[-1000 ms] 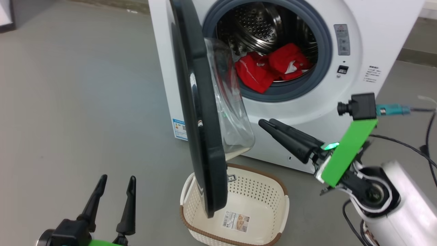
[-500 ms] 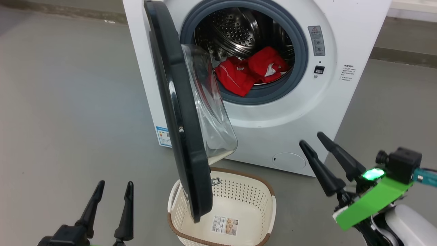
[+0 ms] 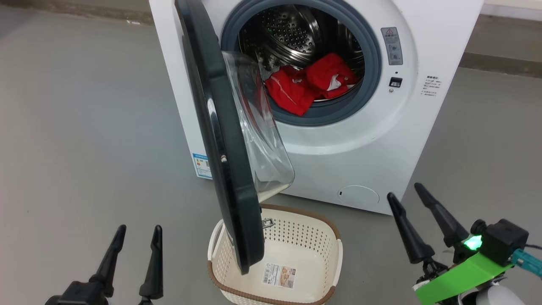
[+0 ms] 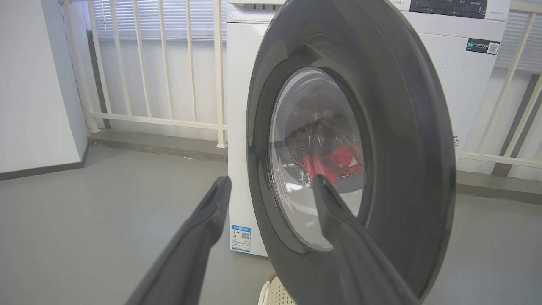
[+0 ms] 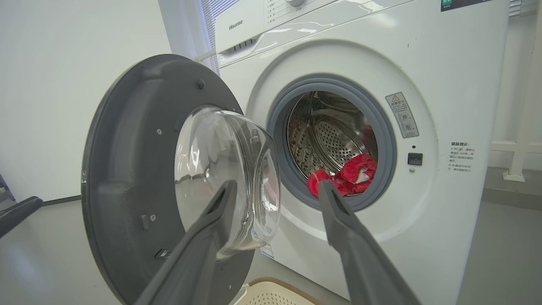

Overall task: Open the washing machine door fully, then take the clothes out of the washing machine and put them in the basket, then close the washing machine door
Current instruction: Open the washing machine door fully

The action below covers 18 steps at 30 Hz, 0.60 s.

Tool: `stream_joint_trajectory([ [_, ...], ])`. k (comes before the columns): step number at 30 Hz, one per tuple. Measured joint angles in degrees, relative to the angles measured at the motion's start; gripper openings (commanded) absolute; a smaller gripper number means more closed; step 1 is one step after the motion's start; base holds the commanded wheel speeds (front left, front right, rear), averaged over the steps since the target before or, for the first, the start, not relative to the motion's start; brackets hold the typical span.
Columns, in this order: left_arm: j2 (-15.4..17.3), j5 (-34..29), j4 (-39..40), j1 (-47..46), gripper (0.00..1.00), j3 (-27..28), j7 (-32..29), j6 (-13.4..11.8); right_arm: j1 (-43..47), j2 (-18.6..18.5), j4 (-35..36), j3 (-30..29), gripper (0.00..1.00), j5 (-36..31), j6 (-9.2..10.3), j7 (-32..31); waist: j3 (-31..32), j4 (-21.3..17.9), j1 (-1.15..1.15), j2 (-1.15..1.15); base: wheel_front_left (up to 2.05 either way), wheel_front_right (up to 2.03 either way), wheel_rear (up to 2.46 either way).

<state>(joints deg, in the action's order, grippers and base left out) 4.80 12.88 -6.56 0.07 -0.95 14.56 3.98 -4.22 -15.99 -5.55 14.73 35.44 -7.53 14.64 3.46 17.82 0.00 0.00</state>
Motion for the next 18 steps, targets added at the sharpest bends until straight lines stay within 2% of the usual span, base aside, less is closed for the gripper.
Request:
stream_joint_trajectory([
  [6,0.0,0.4,0.0,0.0,1.0,0.0,0.0,0.0,1.0,2.0,0.0,-2.8,1.0,-3.8,0.0,0.0,-0.8,0.5,0.0,0.0,0.0,0.0,0.0],
  [18,-0.3,1.3,0.1,0.0,1.0,0.4,0.0,-0.5,1.7,3.5,-0.7,-3.2,1.0,-4.9,0.0,0.0,-0.9,0.6,0.0,0.0,0.0,0.0,0.0],
])
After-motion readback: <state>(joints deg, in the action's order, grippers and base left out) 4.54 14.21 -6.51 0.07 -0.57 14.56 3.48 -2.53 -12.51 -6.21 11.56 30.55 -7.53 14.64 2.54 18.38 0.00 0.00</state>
